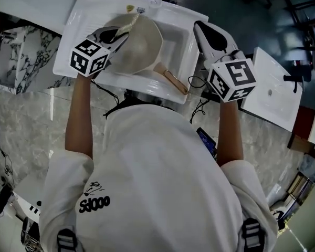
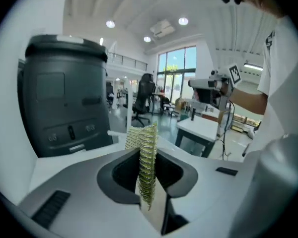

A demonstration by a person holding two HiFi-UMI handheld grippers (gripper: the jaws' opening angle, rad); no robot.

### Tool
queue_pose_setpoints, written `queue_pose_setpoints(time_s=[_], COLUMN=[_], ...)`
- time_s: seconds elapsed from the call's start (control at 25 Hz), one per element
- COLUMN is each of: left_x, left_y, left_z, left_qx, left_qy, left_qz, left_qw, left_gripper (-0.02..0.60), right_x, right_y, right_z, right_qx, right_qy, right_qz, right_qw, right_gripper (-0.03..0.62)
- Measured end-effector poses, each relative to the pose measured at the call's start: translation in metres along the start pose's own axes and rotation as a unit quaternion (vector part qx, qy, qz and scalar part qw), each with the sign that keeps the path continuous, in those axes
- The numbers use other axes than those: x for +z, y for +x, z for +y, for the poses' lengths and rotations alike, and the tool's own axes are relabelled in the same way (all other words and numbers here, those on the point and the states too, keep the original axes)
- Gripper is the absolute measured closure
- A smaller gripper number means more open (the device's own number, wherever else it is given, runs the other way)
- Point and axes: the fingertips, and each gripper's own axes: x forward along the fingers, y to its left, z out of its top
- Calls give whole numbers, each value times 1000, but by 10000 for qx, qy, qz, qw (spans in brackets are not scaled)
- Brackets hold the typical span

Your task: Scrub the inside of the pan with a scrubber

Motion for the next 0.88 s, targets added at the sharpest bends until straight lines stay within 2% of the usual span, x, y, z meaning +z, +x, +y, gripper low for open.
queue_pose_setpoints(time_s=[0.12, 0.24, 0.36, 0.44, 0.64, 0.88], left_x=[54, 105, 147, 169, 199, 219], left_y=[-27, -59, -85, -97, -110, -127], left_z=[24, 40, 42, 40, 32, 26], left_qx=[649, 1163, 1481, 1592, 1706, 1833], left_qy=[55, 214, 539, 768, 1295, 1542], left_qz=[-923, -1731, -2280, -2443, -2511, -2686], left_qw=[9936, 9778, 9608, 9535, 9440, 9330], left_gripper=[511, 511, 511, 511, 509, 510], right_x=[26, 49, 65, 75, 91, 112], right_y=[2, 4, 4, 5, 10, 7], right_z=[-3, -5, -9, -10, -3, 0], right_qx=[-180, -300, -502, -595, -555, -616], right_qy=[-220, -360, -551, -738, -1082, -1171], right_qz=[-247, -454, -573, -628, -673, -762], right_qw=[9993, 9979, 9956, 9935, 9903, 9883], right_gripper=[586, 586, 586, 586, 586, 586])
